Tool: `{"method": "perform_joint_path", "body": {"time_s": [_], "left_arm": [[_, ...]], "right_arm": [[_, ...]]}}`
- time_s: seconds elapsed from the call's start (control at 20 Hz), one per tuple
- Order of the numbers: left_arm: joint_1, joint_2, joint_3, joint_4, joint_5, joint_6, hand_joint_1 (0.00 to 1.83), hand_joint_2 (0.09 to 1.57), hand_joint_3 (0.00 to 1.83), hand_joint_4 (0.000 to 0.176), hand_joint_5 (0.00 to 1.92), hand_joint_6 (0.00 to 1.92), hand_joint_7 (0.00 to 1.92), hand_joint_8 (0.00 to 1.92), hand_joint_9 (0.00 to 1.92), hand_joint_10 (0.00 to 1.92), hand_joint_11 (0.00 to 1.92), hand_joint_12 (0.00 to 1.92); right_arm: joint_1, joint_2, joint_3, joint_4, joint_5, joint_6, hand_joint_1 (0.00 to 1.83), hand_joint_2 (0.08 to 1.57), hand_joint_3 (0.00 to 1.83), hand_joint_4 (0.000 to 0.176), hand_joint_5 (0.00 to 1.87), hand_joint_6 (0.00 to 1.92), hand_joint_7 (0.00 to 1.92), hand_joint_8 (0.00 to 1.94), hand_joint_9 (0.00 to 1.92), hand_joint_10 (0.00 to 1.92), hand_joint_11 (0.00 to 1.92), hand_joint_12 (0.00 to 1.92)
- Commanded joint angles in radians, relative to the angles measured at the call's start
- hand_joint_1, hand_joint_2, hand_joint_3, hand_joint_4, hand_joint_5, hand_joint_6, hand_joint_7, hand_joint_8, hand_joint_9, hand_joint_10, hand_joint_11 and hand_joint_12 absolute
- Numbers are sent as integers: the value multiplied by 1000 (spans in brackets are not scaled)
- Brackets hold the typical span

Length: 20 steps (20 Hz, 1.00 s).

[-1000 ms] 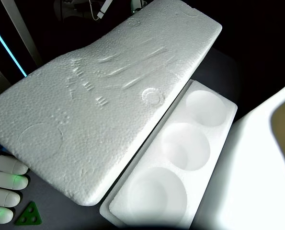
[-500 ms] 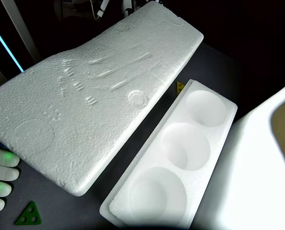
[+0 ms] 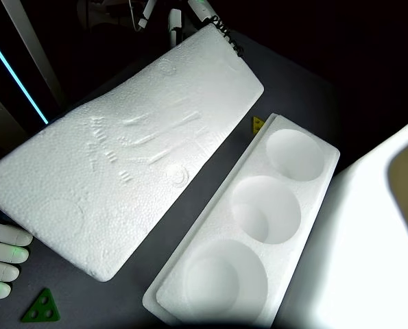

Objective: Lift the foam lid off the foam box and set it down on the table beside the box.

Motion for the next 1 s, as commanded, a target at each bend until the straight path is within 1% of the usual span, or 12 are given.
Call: {"method": "perform_joint_path", "body": {"time_s": [0.0, 0.05, 0.1, 0.15, 0.2, 0.3, 0.4, 0.45, 0.55, 0.6, 0.7, 0.95], "left_arm": [[0, -8, 6, 16, -112, -6, 656, 1203, 0, 88, 0, 0, 0, 0, 0, 0, 0, 0], [3, -12, 9, 10, -107, -6, 648, 1206, 1, 99, 0, 0, 0, 0, 0, 0, 0, 0], [5, -17, 14, 3, -100, -6, 670, 1209, 2, 95, 0, 0, 0, 0, 0, 0, 0, 0], [5, -25, 21, -5, -91, -7, 674, 1214, 4, 107, 0, 0, 0, 0, 0, 0, 0, 0], [5, -35, 31, -14, -74, -9, 650, 1213, 3, 144, 0, 0, 0, 0, 0, 0, 0, 0], [5, -49, 45, -17, -53, -24, 645, 1212, 2, 151, 0, 0, 0, 0, 0, 0, 0, 0], [5, -54, 47, -19, -52, -26, 650, 1221, 6, 153, 0, 0, 0, 0, 0, 0, 0, 0], [4, -55, 49, -19, -52, -26, 627, 1216, 3, 141, 0, 0, 0, 0, 0, 0, 0, 0], [3, -55, 53, -19, -52, -26, 618, 1220, 4, 136, 0, 0, 0, 0, 0, 0, 0, 0], [1, -56, 58, -22, -51, -25, 619, 1217, 2, 119, 0, 0, 0, 0, 0, 0, 0, 0], [-3, -60, 66, -28, -42, -25, 600, 1214, 1, 107, 0, 0, 0, 0, 0, 0, 0, 0], [-18, -74, 88, -35, -13, -33, 628, 1203, 0, 106, 0, 0, 0, 0, 0, 0, 0, 0]], "right_arm": [[0, -5, 7, -13, 112, 8, 615, 1336, 0, 0, 0, 0, 0, 0, 0, 0, 0, 0], [0, -11, 13, -11, 102, 11, 632, 1323, 0, 0, 0, 0, 0, 0, 0, 0, 0, 0], [1, -20, 20, -8, 89, 13, 599, 1323, 0, 0, 0, 0, 0, 0, 0, 0, 0, 0], [3, -31, 30, -6, 74, 20, 578, 1319, 0, 0, 0, 0, 0, 0, 0, 0, 0, 0], [6, -44, 42, -3, 57, 30, 579, 1308, 0, 0, 0, 0, 0, 0, 0, 0, 0, 0], [11, -59, 55, 2, 31, 41, 579, 1306, 0, 0, 0, 0, 0, 0, 0, 0, 0, 0], [13, -63, 58, 3, 23, 42, 550, 1286, 0, 0, 0, 0, 0, 0, 0, 0, 0, 0], [14, -63, 59, 1, 23, 42, 545, 1280, 0, 0, 0, 0, 0, 0, 0, 0, 0, 0], [24, -63, 66, -4, 15, 42, 536, 1274, 0, 0, 0, 0, 0, 0, 0, 0, 0, 0], [34, -66, 72, -9, 1, 41, 560, 1275, 0, 0, 0, 0, 0, 0, 0, 0, 0, 0], [51, -75, 85, -16, -22, 41, 572, 1283, 0, 0, 0, 0, 0, 0, 0, 0, 0, 0], [84, -103, 118, -17, -87, 42, 592, 1297, 0, 0, 0, 0, 0, 0, 0, 0, 0, 0]]}}
